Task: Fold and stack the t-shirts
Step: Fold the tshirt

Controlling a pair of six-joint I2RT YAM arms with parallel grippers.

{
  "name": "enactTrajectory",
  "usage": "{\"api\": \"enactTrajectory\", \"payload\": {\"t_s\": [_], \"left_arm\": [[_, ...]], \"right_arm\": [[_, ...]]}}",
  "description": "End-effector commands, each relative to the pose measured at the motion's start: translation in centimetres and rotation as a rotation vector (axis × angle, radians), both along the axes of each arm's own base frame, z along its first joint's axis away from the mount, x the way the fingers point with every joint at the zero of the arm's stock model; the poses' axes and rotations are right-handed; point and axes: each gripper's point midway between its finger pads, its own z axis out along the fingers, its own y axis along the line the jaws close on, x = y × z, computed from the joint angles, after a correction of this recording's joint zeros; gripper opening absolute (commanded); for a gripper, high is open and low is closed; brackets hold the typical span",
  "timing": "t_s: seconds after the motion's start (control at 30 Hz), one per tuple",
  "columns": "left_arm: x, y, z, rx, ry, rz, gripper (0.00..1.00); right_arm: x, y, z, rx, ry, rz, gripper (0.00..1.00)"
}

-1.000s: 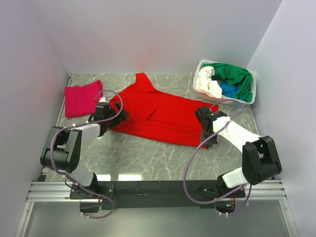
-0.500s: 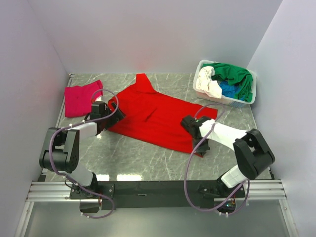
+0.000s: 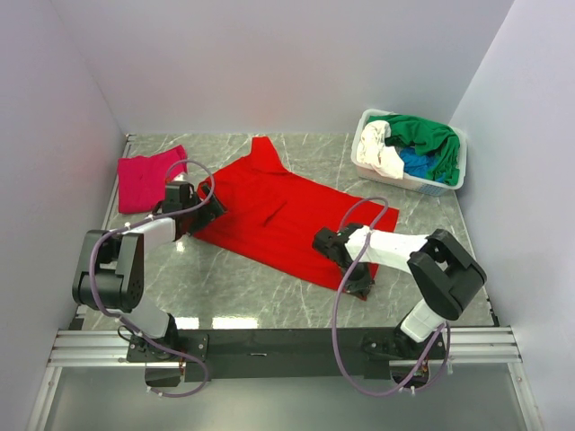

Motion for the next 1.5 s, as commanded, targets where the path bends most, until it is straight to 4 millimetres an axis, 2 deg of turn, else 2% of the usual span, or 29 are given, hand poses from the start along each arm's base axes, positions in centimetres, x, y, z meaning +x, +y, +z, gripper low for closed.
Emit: {"api": "enactTrajectory", "payload": {"t_s": [0.0,0.17,0.4,0.47,0.5,0.57,0.6,0.63,0.7,0.73,0.83,0.87,1.0,1.2,1.33,1.47], "left_arm": [[0.2,1.3,-1.0,0.048,0.033,0.013,0.99],[0.7,1.5,-0.5,0.064,0.024,0.013,0.99],[1.4,1.4,2.6,0.09,-0.056,0.033,0.99],[1.4,1.1,3.4,0.116,-0.076,0.032,0.99],[1.2,-0.1,4.4,0.115,-0.105,0.002,0.99],[1.1,-0.6,5.4,0.142,-0.137,0.008,0.99],[0.9,-1.8,6.4,0.147,-0.168,-0.006,0.99],[0.2,-2.3,6.4,0.157,-0.155,-0.019,0.99],[-0.3,-3.7,7.5,0.153,-0.185,-0.039,0.99],[-0.8,-5.0,7.7,0.142,-0.192,-0.07,0.99],[-1.8,-7.9,8.4,0.07,-0.225,-0.138,0.99],[-1.9,-8.5,8.5,0.054,-0.231,-0.154,0.99],[-2.2,-10.6,7.4,0.037,-0.208,-0.207,0.99],[-0.8,-11.7,5.7,0.036,-0.188,-0.228,0.99],[-1.2,-12.4,4.7,0.029,-0.165,-0.248,0.99],[-1.5,-11.4,4.4,0.063,-0.172,-0.215,0.99]], "right_arm": [[-1.9,-2.0,0.9,-0.093,0.053,0.015,0.15],[-2.2,-1.0,1.3,-0.032,0.049,0.037,0.3],[-0.8,0.6,3.2,0.062,-0.04,0.044,0.51],[0.6,1.9,4.1,0.114,-0.099,0.048,0.52],[1.3,2.3,4.4,0.127,-0.124,0.043,0.53],[3.6,3.5,5.6,0.166,-0.204,0.034,0.54],[4.4,3.9,6.0,0.183,-0.231,0.029,0.54],[6.0,4.3,6.6,0.215,-0.278,0.006,0.54],[7.6,4.3,7.3,0.23,-0.325,-0.006,0.53],[9.0,4.3,7.7,0.255,-0.368,-0.033,0.54],[10.9,3.8,7.7,0.314,-0.421,-0.072,0.54],[11.7,2.8,7.5,0.318,-0.433,-0.105,0.54],[13.0,2.4,6.7,0.382,-0.451,-0.111,0.53],[14.8,3.3,6.4,0.483,-0.487,-0.059,0.53],[15.2,3.3,5.3,0.49,-0.453,-0.062,0.53],[16.0,4.1,4.8,0.514,-0.436,-0.054,0.53]]}}
